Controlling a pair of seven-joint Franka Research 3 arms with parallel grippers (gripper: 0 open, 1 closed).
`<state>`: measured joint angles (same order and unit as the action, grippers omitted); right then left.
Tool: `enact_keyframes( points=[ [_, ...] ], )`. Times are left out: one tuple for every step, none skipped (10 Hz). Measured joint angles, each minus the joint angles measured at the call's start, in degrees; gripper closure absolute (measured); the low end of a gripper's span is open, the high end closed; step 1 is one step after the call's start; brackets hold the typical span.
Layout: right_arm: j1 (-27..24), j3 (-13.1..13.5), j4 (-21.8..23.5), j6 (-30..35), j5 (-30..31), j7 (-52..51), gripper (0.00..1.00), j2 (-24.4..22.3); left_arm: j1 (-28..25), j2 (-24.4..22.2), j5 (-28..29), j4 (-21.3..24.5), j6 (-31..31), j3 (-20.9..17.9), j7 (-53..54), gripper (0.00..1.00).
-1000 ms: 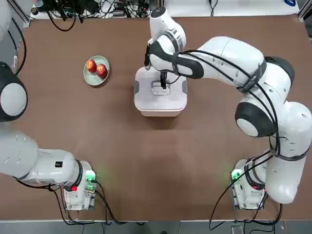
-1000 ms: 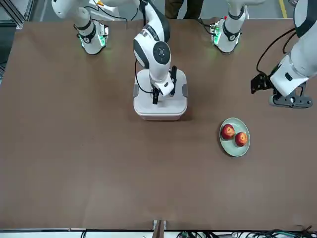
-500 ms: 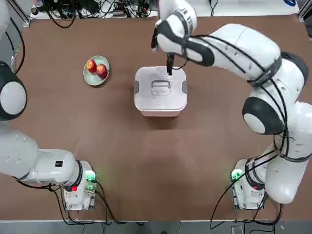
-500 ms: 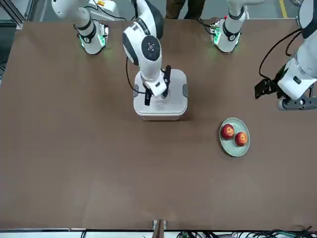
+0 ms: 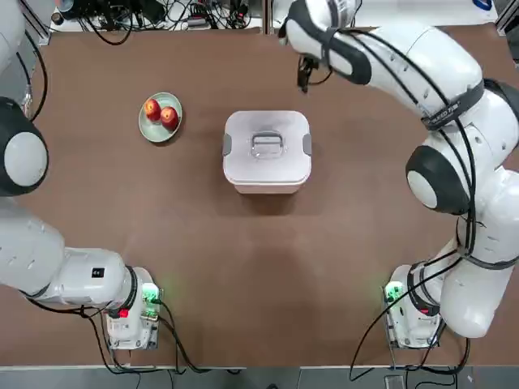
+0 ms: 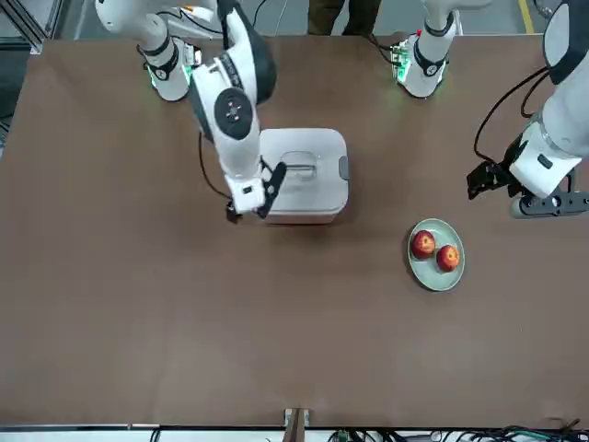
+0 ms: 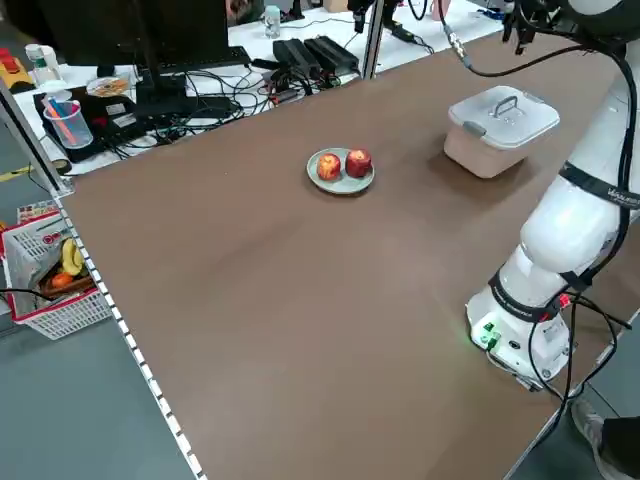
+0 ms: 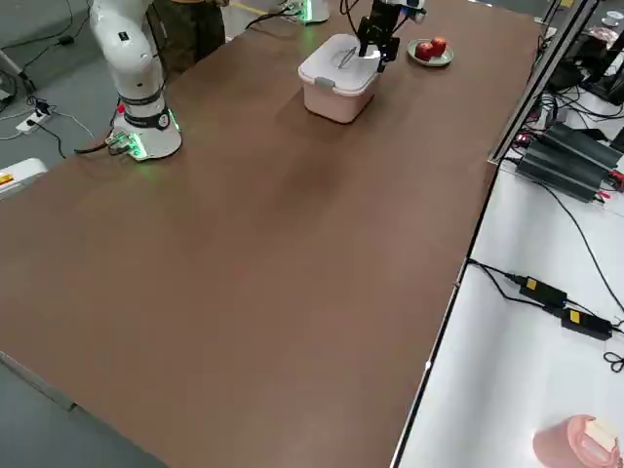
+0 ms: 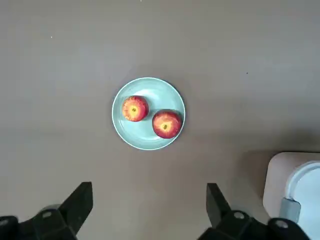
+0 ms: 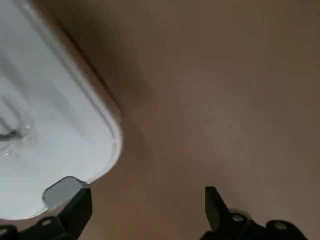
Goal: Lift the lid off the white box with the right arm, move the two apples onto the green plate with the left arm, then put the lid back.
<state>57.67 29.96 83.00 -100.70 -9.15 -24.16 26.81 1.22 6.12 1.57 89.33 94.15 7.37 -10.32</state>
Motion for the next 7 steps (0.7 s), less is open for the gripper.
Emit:
enact_keyframes(
  points=[
    [-0.05, 1.7, -0.08, 0.4, -0.01, 6.01, 0.0, -0.24, 0.0, 0.04, 0.0, 0.0, 0.04, 0.0, 0.0, 0.0],
    [-0.03, 2.69, -0.24, 0.92, -0.01, 12.67, 0.0, -1.02, 0.0, 0.04, 0.0, 0.0, 0.07, 0.0, 0.0, 0.0],
    [-0.03, 3.61, -0.33, 1.28, -0.01, 17.23, 0.0, -2.13, -0.01, 0.04, 0.0, 0.0, 0.07, 0.03, 0.0, 0.0],
    [-0.05, 5.0, -0.28, 1.69, 0.01, 19.52, 0.0, -3.36, -0.01, 0.05, 0.0, 0.01, 0.07, 0.08, 0.03, 0.0],
    [-0.15, 7.06, -0.07, 1.9, 0.01, 20.28, 0.0, -4.53, 0.02, 0.1, 0.0, 0.05, 0.07, 0.13, 0.12, 0.0],
    [-0.52, 9.17, 0.33, 2.08, 0.01, 20.44, 0.0, -5.79, 0.06, 0.19, 0.0, 0.06, 0.07, 0.18, 0.16, 0.0],
    [-1.65, 10.64, 1.07, 2.5, 0.0, 20.46, 0.0, -7.23, 0.12, 0.25, 0.0, 0.06, 0.12, 0.23, 0.17, 0.0]
  ],
)
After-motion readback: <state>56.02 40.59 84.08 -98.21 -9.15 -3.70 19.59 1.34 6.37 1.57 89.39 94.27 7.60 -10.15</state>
